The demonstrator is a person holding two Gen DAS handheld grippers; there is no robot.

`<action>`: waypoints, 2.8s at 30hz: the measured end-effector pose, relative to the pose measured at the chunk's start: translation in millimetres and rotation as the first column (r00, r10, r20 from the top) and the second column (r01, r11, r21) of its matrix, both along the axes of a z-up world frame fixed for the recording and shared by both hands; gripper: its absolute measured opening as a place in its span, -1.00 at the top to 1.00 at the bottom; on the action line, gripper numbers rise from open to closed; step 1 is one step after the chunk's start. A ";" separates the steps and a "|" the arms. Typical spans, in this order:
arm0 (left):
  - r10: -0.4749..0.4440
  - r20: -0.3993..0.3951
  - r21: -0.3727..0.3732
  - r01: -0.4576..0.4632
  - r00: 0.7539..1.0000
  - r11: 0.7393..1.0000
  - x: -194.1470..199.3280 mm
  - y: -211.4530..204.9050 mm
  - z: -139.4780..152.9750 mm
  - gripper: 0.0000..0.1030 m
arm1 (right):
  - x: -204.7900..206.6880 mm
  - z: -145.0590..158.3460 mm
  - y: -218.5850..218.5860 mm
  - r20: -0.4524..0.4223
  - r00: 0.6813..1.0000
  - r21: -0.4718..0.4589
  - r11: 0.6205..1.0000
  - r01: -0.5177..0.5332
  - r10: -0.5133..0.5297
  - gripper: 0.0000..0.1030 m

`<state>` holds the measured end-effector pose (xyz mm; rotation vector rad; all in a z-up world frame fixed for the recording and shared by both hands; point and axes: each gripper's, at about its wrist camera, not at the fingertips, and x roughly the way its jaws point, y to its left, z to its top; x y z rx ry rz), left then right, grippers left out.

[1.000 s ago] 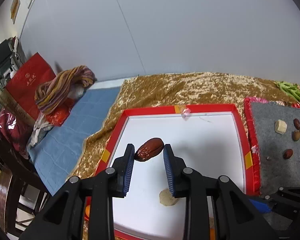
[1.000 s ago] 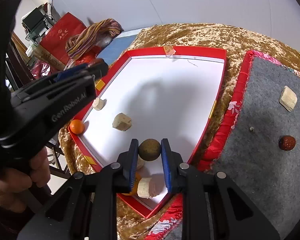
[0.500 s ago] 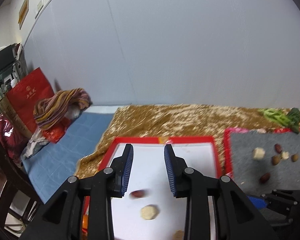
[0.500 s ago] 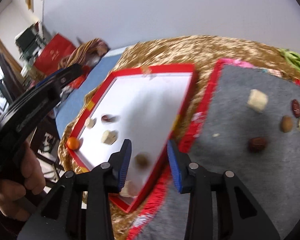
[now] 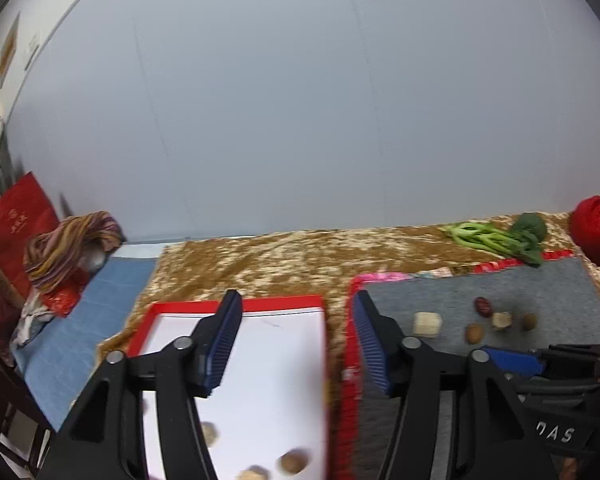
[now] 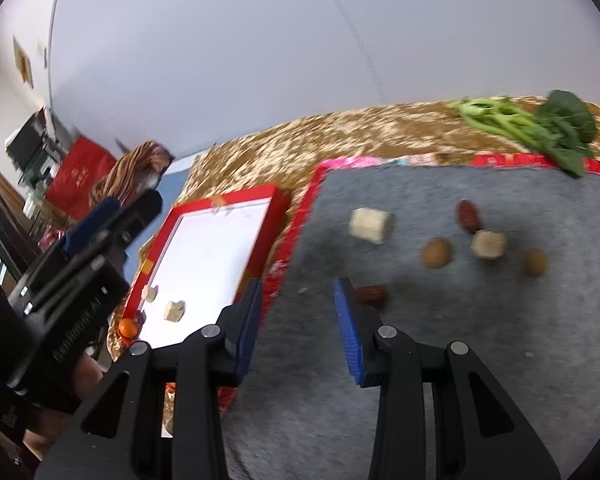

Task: Organize fruits
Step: 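Return to the mat and grasp another brown ball with the right tool while the left grasps a red date, then carry the brown ball and red date over the white tray and open both tools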

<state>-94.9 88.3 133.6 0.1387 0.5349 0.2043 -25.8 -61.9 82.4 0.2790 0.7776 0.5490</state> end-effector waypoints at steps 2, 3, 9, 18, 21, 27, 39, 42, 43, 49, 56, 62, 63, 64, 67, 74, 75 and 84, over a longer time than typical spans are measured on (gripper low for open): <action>-0.028 -0.008 0.001 0.028 1.000 1.000 2.6 -12.4 -2.5 -0.14 | -0.3 1.2 -12.0 0.000 1.000 0.007 1.000 0.022 -0.022 0.24; -0.043 -0.015 0.002 0.043 0.999 0.999 4.4 -18.4 -4.3 -0.14 | -0.4 2.2 -20.0 -0.002 0.999 0.013 0.999 0.036 -0.036 0.24; -0.128 -0.063 -0.002 0.128 0.990 0.992 10.2 -52.0 -15.1 -0.15 | -1.1 6.1 -58.4 -0.009 0.994 0.039 0.993 0.113 -0.113 0.24; -0.209 -0.112 0.000 0.210 0.972 0.978 15.3 -86.3 -27.1 -0.16 | -1.6 7.2 -96.1 -0.022 0.984 0.059 0.982 0.180 -0.179 0.24; -0.221 -0.127 0.000 0.223 0.967 0.975 15.7 -91.5 -30.2 -0.16 | -0.8 7.0 -102.9 -0.029 0.981 0.065 0.979 0.195 -0.193 0.24; -0.231 -0.139 -0.003 0.233 0.963 0.972 18.9 -95.3 -33.3 -0.16 | 1.9 7.3 -109.5 -0.030 0.979 0.062 0.977 0.205 -0.204 0.24; -0.169 -0.374 -0.040 0.166 0.912 0.985 35.8 -54.0 -68.5 -0.24 | 35.6 -18.2 -143.0 -0.214 0.926 0.074 0.940 0.334 -0.313 0.24; -0.156 -0.409 -0.065 0.142 0.899 0.988 36.4 -36.9 -73.7 -0.24 | 48.1 -30.4 -143.7 -0.266 0.904 0.063 0.929 0.364 -0.336 0.24; -0.158 -0.415 -0.082 0.137 0.896 0.987 35.8 -32.5 -73.9 -0.24 | 51.8 -33.3 -142.1 -0.277 0.900 0.061 0.928 0.366 -0.337 0.24; -0.166 -0.452 -0.107 0.131 0.876 0.986 40.3 -20.5 -81.5 -0.24 | 68.5 -50.6 -126.6 -0.303 0.885 -0.013 0.930 0.367 -0.354 0.24; -0.257 -0.451 -0.140 0.217 0.855 0.966 48.1 -39.3 -87.4 -0.24 | 71.4 -56.6 -122.4 -0.289 0.878 -0.087 0.924 0.373 -0.382 0.56; -0.333 -0.446 -0.170 0.287 0.831 0.943 57.9 -56.1 -94.8 -0.24 | 57.1 -42.7 -140.4 -0.316 0.886 0.031 0.929 0.368 -0.340 0.56; -0.343 -0.445 -0.176 0.296 0.827 0.939 59.3 -57.7 -96.2 -0.24 | 54.7 -41.7 -142.9 -0.322 0.888 0.047 0.931 0.362 -0.329 0.56; -0.345 -0.446 -0.168 0.301 0.826 0.939 60.9 -59.6 -98.9 -0.24 | 53.2 -41.2 -144.1 -0.326 0.888 0.056 0.931 0.360 -0.324 0.56; -0.349 -0.455 -0.165 0.307 0.819 0.937 65.4 -60.5 -107.3 -0.10 | 49.5 -40.4 -145.6 -0.338 0.889 0.075 0.932 0.354 -0.310 0.56; -0.389 -0.448 -0.238 0.312 0.805 0.920 66.8 -55.8 -110.8 0.61 | 44.7 -35.7 -139.3 -0.329 0.899 0.084 0.939 0.332 -0.289 0.56; -0.389 -0.444 -0.249 0.306 0.807 0.919 66.3 -53.1 -108.7 0.61 | 46.1 -35.8 -135.7 -0.326 0.901 0.087 0.941 0.328 -0.284 0.56; -0.271 -0.317 -0.234 0.202 0.909 0.951 40.0 -6.5 -57.6 0.61 | 37.0 -21.1 -88.6 -0.256 0.956 0.131 0.974 0.183 -0.146 0.56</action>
